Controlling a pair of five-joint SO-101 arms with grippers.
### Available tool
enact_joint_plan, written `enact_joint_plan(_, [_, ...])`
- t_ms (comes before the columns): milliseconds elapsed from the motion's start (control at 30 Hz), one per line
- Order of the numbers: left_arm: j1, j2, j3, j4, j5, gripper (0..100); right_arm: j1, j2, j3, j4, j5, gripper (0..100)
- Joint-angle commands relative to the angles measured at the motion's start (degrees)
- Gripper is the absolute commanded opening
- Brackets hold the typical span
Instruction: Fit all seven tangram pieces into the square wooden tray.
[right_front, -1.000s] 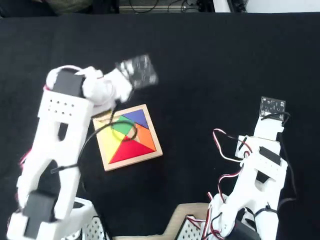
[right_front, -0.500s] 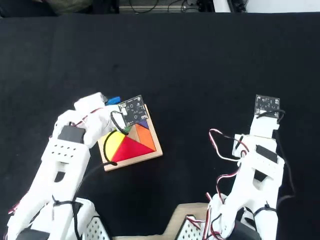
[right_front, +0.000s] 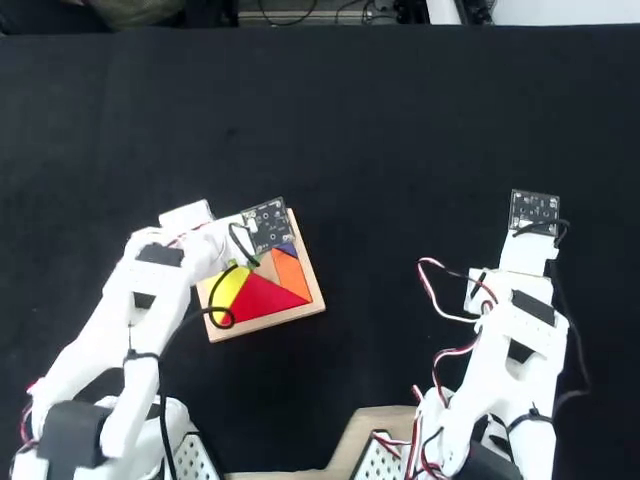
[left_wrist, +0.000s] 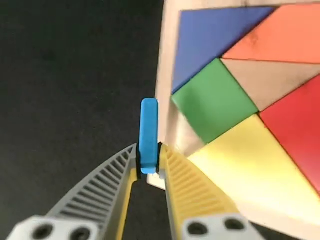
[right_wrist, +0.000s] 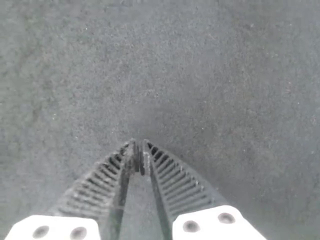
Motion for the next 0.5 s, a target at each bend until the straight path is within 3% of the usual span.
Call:
enact_joint_plan(0, [-0.92, 1.76, 1.19, -5.89, -0.26, 3, -0.53, 0.48, -0.84, -0.88, 0.44, 1.1])
enact_joint_plan(467, [-0.92, 3.43, 2.51, -5.63, 0.18, 3, -0.53, 0.48, -0.84, -0.88, 0.44, 1.1])
